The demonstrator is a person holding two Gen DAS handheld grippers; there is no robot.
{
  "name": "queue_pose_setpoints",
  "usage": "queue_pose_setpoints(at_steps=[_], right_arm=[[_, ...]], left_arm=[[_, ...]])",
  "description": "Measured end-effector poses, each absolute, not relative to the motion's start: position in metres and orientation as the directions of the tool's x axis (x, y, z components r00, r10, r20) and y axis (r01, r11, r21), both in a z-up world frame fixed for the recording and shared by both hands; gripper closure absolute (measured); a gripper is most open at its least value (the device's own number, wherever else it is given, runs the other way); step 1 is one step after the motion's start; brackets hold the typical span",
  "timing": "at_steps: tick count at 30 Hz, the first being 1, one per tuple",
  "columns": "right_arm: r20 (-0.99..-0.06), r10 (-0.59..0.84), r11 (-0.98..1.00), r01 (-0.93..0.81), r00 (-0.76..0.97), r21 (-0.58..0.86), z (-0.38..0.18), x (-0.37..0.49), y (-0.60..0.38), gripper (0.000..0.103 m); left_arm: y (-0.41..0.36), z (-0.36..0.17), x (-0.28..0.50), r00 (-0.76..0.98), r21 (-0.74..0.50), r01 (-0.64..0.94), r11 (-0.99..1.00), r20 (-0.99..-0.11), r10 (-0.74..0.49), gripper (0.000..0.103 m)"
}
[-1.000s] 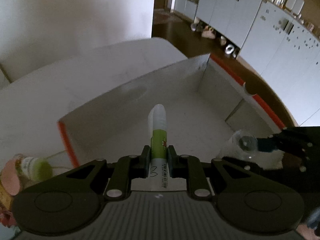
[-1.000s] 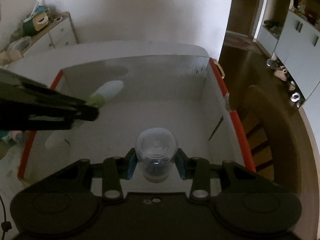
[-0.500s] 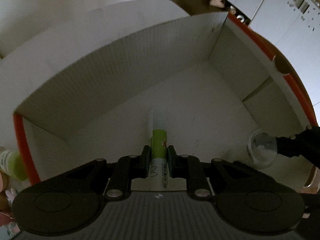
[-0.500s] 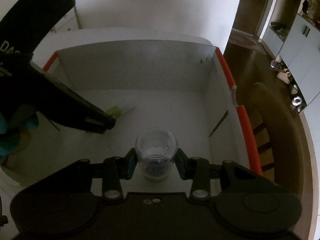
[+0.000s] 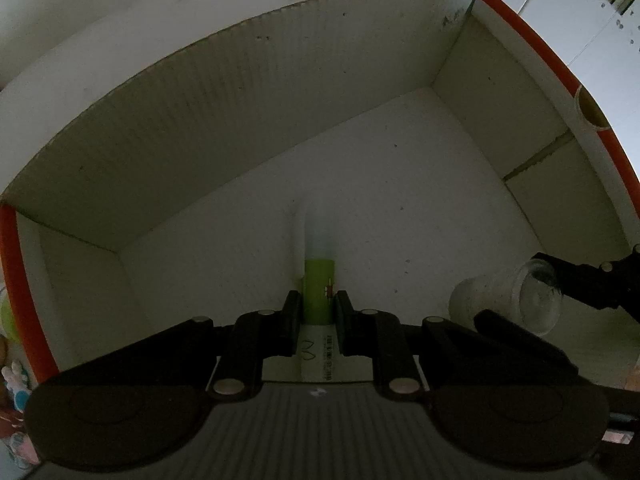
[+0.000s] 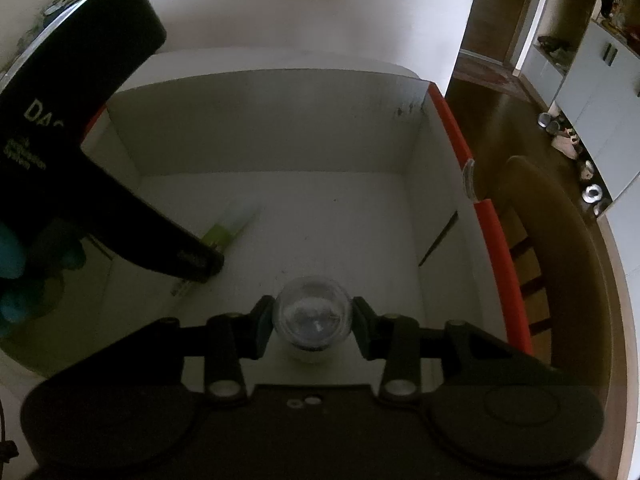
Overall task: Organize rigid objects
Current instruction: 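Carry the cup and tube over the red shoebox and lower them inside, then open both tools to release the cup and tube into the box, then withdraw both tools from the box back toward the cluttered items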
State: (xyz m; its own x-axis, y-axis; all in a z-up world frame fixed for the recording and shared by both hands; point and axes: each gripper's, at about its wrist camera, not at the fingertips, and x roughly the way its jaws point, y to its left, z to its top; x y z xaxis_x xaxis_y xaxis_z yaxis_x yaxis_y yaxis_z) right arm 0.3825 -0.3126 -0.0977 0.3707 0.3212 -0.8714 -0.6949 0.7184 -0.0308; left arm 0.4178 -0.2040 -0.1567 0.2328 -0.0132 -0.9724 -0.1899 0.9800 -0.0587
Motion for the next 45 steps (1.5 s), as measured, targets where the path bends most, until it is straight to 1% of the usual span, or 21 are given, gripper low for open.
queue_pose_setpoints(at_steps=[5,9,12,13,14,16,25,28,33,38,45], right_arm=[[-0.869,0.323,0.722,-0.691,0.374,-0.028,-0.095,0.381,-0.314,0.055],[-0.865,0.332,0.721,-0.693,0.376,-0.024,-0.091,0.38,-0.316,0.055],[-0.861,0.336,0.725,-0.688,0.382,-0.022,-0.087,0.379,-0.32,0.053],[-0.86,0.339,0.726,-0.687,0.382,-0.019,-0.086,0.379,-0.321,0.05],[-0.858,0.34,0.728,-0.686,0.385,-0.019,-0.085,0.379,-0.322,0.044],[-0.85,0.346,0.729,-0.685,0.397,-0.024,-0.082,0.377,-0.324,0.04],[-0.826,0.371,0.733,-0.68,0.425,-0.021,-0.066,0.372,-0.334,0.038],[-0.813,0.384,0.732,-0.681,0.438,-0.022,-0.062,0.365,-0.335,0.029],[-0.799,0.405,0.733,-0.681,0.445,-0.008,-0.051,0.355,-0.343,0.029],[-0.776,0.435,0.734,-0.679,0.456,0.012,-0.036,0.345,-0.344,0.024],[-0.732,0.484,0.749,-0.66,0.479,0.063,-0.02,0.326,-0.348,0.02]], left_arm=[[-0.201,-0.154,0.418,0.234,-0.067,-0.193,0.979,-0.972,-0.02,0.085],[-0.202,-0.157,0.423,0.243,-0.071,-0.193,0.979,-0.97,-0.023,0.085],[-0.199,-0.149,0.416,0.261,-0.075,-0.188,0.979,-0.965,-0.024,0.085],[-0.199,-0.147,0.414,0.267,-0.074,-0.186,0.98,-0.963,-0.022,0.084],[-0.2,-0.145,0.412,0.273,-0.074,-0.184,0.98,-0.962,-0.021,0.084],[-0.201,-0.14,0.409,0.287,-0.076,-0.183,0.98,-0.958,-0.021,0.084],[-0.201,-0.11,0.391,0.379,-0.102,-0.181,0.978,-0.925,-0.026,0.084],[-0.199,-0.1,0.38,0.41,-0.113,-0.181,0.977,-0.911,-0.029,0.084],[-0.196,-0.082,0.36,0.46,-0.116,-0.179,0.977,-0.888,-0.022,0.084],[-0.189,-0.064,0.337,0.513,-0.125,-0.175,0.977,-0.858,-0.018,0.084],[-0.186,-0.055,0.308,0.569,-0.131,-0.17,0.977,-0.822,-0.011,0.084]])
